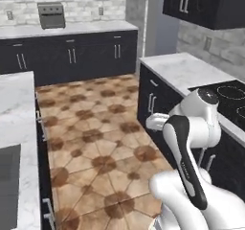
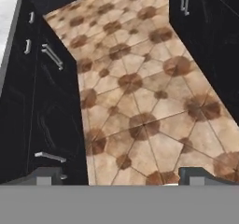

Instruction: Take a sugar cube from the saucer and place it inside the coffee. Then, grab milk from the fridge and place it next to the coffee on the counter to sweeten the coffee.

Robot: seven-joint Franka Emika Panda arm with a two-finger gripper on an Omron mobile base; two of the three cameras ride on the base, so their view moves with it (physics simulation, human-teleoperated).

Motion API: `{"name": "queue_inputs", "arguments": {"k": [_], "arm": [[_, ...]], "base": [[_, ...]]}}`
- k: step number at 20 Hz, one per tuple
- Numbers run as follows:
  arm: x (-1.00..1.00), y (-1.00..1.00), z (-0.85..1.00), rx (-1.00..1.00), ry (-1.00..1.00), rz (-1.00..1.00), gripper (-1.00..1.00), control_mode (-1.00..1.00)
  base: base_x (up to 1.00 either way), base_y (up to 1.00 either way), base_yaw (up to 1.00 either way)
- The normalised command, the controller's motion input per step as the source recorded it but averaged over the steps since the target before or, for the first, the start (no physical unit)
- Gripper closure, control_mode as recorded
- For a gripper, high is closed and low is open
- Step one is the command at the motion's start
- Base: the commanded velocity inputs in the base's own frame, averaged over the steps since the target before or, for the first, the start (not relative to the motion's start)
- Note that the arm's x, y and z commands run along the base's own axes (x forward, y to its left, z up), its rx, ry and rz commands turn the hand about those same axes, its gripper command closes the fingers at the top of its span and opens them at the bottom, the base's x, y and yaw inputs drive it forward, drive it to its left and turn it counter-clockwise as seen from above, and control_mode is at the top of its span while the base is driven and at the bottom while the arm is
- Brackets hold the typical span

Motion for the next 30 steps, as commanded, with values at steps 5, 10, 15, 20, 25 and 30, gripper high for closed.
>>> {"name": "queue_inputs", "arguments": {"k": [5, 10, 15, 20, 25, 30], "arm": [[0.0, 0.0, 0.0, 0.0, 0.0, 0.0, -1.0, 1.0], [0.0, 0.0, 0.0, 0.0, 0.0, 0.0, -1.0, 1.0], [0.0, 0.0, 0.0, 0.0, 0.0, 0.0, -1.0, 1.0], [0.0, 0.0, 0.0, 0.0, 0.0, 0.0, -1.0, 1.0], [0.0, 0.0, 0.0, 0.0, 0.0, 0.0, -1.0, 1.0], [0.0, 0.0, 0.0, 0.0, 0.0, 0.0, -1.0, 1.0]], "base": [[-0.08, 0.51, 0.65], [-0.42, 0.48, 0.57], [-0.74, 0.57, 0.56], [-1.0, 0.22, 0.43], [-1.0, 0.36, 0.4], [-0.89, 0.73, 0.57]]}}
